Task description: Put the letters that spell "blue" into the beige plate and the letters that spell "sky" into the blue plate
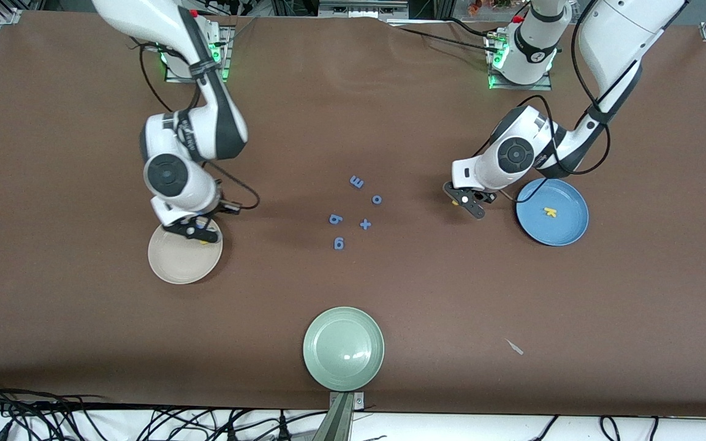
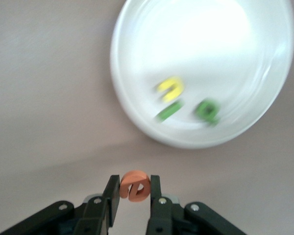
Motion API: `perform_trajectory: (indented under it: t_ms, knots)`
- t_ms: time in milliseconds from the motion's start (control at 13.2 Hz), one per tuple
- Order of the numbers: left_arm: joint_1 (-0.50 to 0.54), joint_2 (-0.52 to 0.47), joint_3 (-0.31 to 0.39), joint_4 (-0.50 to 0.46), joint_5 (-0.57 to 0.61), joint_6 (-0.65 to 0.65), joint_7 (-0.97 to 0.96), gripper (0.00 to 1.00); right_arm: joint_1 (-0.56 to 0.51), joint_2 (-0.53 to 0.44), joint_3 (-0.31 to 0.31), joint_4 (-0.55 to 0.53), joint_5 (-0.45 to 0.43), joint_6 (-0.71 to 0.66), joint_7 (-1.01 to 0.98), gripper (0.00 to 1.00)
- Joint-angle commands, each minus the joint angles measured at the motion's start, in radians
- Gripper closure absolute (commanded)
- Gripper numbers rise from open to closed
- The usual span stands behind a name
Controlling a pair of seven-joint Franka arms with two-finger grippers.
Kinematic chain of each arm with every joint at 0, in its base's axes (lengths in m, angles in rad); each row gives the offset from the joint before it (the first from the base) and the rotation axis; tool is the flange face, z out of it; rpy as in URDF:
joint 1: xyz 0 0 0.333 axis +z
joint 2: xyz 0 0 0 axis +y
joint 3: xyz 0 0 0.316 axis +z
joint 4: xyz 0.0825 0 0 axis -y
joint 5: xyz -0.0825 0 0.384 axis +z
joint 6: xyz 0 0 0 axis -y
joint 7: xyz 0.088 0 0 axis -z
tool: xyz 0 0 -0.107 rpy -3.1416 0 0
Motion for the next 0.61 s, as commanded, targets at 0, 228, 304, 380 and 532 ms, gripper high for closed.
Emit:
perform_trajectory:
  t_ms: [0,228,304,380,532]
  knots:
    - [0.015,-0.039,-0.014,0.000,0.016,-0.011,0.012,0.88,-0.084,0.070,-0.004,0.054,0.008,0.048,-0.164,1.00]
    - [0.044,-0.085,-0.031,0.013,0.013,-0.051,0.015,0.91,-0.158,0.121,0.005,0.120,0.032,0.049,-0.221,0.70]
    - [0.075,-0.100,-0.049,0.013,0.011,-0.053,0.021,0.91,-0.160,0.130,0.006,0.130,0.070,0.051,-0.224,0.37]
    - [0.118,-0.109,-0.071,0.016,0.008,-0.060,0.053,0.91,-0.160,0.132,0.006,0.157,0.083,0.040,-0.227,0.13]
    - [0.202,-0.116,-0.095,0.048,0.008,-0.137,0.150,0.91,-0.158,0.130,0.006,0.218,0.083,-0.021,-0.215,0.01]
